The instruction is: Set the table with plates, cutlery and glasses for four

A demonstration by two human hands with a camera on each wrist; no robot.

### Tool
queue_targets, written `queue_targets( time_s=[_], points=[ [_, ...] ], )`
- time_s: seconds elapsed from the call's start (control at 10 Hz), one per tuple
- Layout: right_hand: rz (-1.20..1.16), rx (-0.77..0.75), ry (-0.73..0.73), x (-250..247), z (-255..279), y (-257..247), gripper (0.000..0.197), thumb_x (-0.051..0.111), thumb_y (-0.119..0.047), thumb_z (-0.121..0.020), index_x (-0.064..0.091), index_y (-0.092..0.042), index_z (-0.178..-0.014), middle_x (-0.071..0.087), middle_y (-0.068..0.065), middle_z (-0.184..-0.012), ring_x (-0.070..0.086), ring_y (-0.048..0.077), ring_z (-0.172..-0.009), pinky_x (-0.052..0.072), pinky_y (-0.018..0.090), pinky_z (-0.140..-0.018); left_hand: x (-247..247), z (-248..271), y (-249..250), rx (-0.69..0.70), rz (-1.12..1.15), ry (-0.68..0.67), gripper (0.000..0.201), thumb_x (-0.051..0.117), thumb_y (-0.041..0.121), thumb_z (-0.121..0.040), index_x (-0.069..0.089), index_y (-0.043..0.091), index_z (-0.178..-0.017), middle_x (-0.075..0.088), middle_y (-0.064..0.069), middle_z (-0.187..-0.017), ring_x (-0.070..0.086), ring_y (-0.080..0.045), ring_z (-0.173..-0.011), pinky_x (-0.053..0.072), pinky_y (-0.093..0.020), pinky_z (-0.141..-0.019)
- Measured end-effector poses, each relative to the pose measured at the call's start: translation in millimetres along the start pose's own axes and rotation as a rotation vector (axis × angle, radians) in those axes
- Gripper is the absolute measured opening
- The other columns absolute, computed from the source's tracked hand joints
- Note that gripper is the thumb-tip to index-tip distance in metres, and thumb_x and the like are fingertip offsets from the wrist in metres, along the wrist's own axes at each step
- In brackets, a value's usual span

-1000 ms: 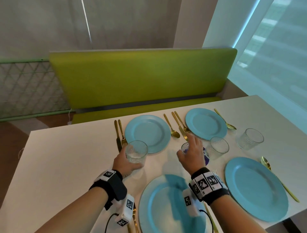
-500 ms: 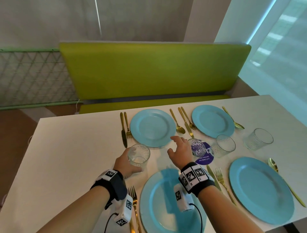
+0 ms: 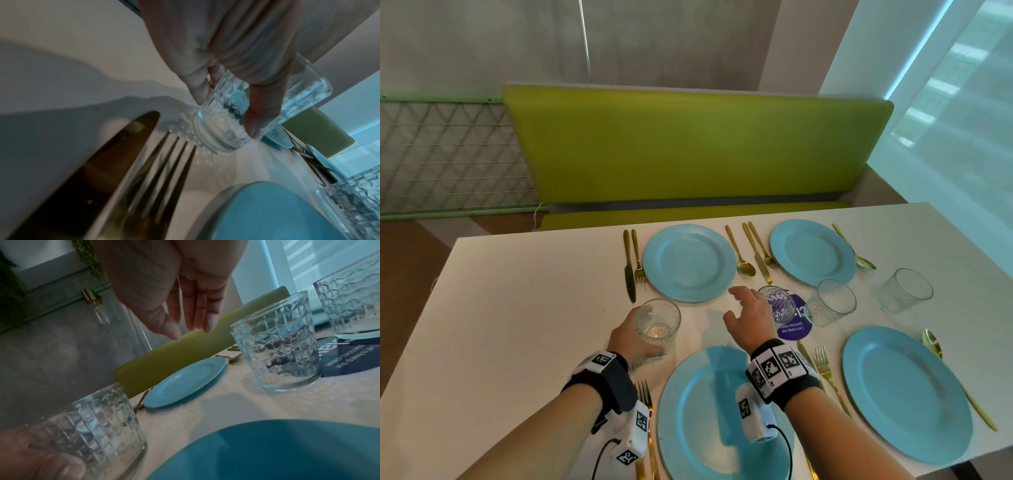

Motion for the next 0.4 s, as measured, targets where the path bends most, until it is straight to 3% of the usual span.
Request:
queue_targets(
  time_s=[0.2, 0.4],
  points=[
    [0.014, 0.024, -0.015, -0.1, 4.1, 1.9, 0.045, 0.057, -0.007, -0.085, 0.051, -0.011, -0.129, 0.056, 0.01, -0.124, 0.046, 0.024, -0.121, 0.038, 0.031, -0.102, 0.0, -0.6, -4.2, -0.016, 0.029, 0.01, 0.093, 0.083, 0.009, -0.064, 0.032, 0.022, -0.141, 0.048, -0.007, -0.139, 0.045, -0.027, -0.127, 0.036, -0.027, -0.101],
    [0.005, 0.06, -0.011, -0.2, 11.7, -0.7, 0.044, 0.057, -0.007, -0.085, 0.052, -0.011, -0.128, 0.056, 0.009, -0.124, 0.045, 0.024, -0.122, 0.039, 0.032, -0.102, -6.5, 4.1, -5.1, -0.052, 0.011, 0.019, 0.103, 0.086, 0.016, -0.06, 0.026, 0.015, -0.144, 0.043, -0.011, -0.143, 0.041, -0.029, -0.131, 0.036, -0.036, -0.107]
  ],
)
Point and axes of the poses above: each hand's wrist, its own z-axis away from the middle knuckle, its own x-axis out of the palm, y = z × x, the point moved 1 cm from there along -z, towards the middle knuckle
